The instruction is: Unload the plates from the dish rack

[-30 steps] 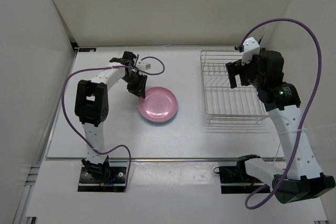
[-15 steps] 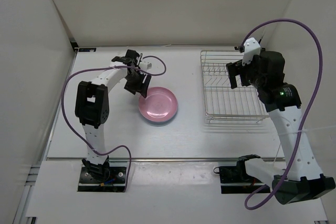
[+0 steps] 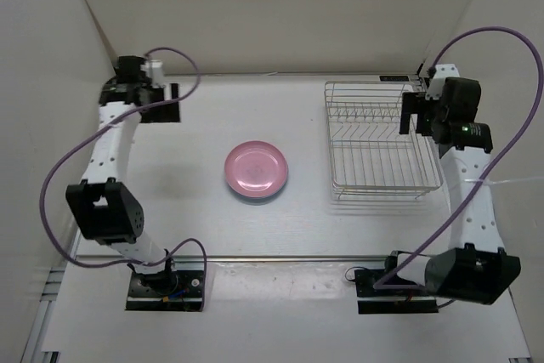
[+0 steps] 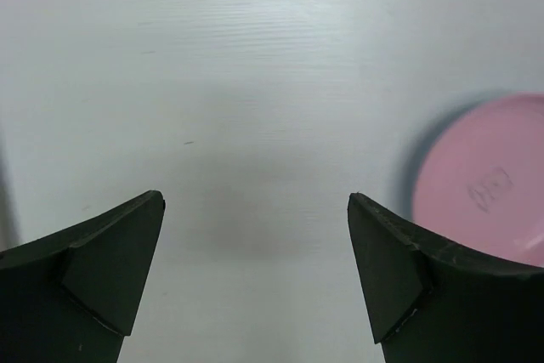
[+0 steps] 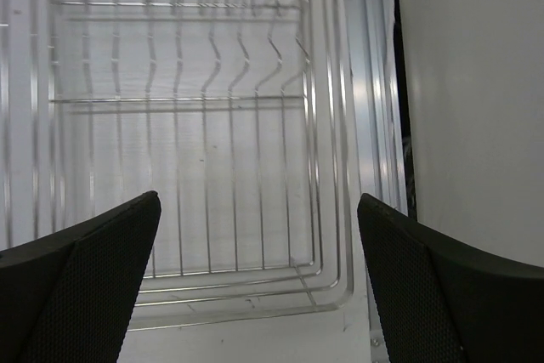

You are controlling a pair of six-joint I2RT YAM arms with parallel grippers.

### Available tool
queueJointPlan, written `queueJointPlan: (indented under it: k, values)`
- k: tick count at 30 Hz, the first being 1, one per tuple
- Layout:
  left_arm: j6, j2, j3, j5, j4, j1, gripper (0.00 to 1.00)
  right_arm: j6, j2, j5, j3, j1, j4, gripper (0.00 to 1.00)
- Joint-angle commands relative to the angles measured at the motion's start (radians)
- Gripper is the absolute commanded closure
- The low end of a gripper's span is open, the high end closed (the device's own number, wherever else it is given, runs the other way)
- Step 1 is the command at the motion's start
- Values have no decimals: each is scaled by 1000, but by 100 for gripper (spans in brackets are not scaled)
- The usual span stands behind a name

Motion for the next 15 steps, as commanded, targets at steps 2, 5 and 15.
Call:
queueJointPlan:
  k: [2,5,15]
  values:
    - [42,-137,-29,-6,-73,175,0,74,34,21,38,-116,-31,0]
    - [90,-234,-114,16,-64,273,0,74,24,-4,13,-213,-31,0]
    - [227,-369,-198,152,-107,537,0,65,33,-96,76,-371,-68,0]
